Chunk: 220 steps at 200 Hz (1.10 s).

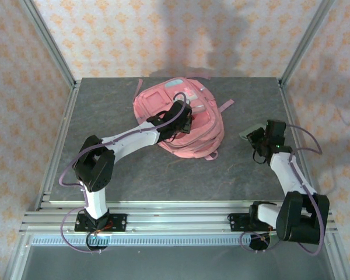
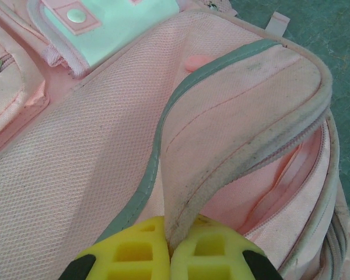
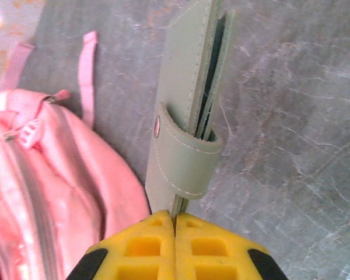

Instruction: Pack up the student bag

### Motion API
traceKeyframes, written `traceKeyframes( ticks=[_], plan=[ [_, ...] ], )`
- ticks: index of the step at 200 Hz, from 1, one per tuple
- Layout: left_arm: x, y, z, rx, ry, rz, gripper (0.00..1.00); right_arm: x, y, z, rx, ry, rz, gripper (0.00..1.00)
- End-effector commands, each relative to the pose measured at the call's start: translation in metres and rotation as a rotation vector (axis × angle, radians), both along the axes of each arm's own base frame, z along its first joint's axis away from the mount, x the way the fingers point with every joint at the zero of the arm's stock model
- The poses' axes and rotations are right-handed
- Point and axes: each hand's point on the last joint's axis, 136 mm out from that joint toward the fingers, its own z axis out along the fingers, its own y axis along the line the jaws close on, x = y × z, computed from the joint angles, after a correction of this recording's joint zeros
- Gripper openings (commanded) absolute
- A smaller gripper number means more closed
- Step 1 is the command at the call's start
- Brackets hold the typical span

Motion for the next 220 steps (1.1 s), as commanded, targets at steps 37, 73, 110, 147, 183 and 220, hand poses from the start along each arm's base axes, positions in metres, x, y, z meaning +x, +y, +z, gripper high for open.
traceKeyframes(
  ticks=[37, 73, 110, 147, 183, 220],
  plan=[
    [0.003, 0.01, 0.026, -0.009, -0.038, 0.036, 0.0, 0.004, 0.049, 0.069, 0.088, -0.233, 0.277, 0.0],
    [0.012, 0.012, 0.059, 0.0, -0.095, 0.045, 0.0, -0.005, 0.1, 0.113, 0.131, -0.366, 0.494, 0.0],
    [0.021, 0.011, 0.101, -0.003, -0.16, 0.052, 0.0, -0.015, 0.137, 0.126, 0.214, -0.429, 0.619, 0.0],
    [0.022, 0.006, 0.124, -0.037, -0.186, 0.04, 0.0, -0.024, 0.18, 0.135, 0.276, -0.487, 0.735, 0.0],
    [0.021, -0.007, 0.122, -0.06, -0.165, 0.008, 0.0, -0.014, 0.199, 0.131, 0.349, -0.505, 0.73, 0.0],
    [0.018, -0.019, 0.123, -0.097, -0.159, -0.012, 0.0, 0.009, 0.213, 0.119, 0.382, -0.474, 0.7, 0.0]
  ],
)
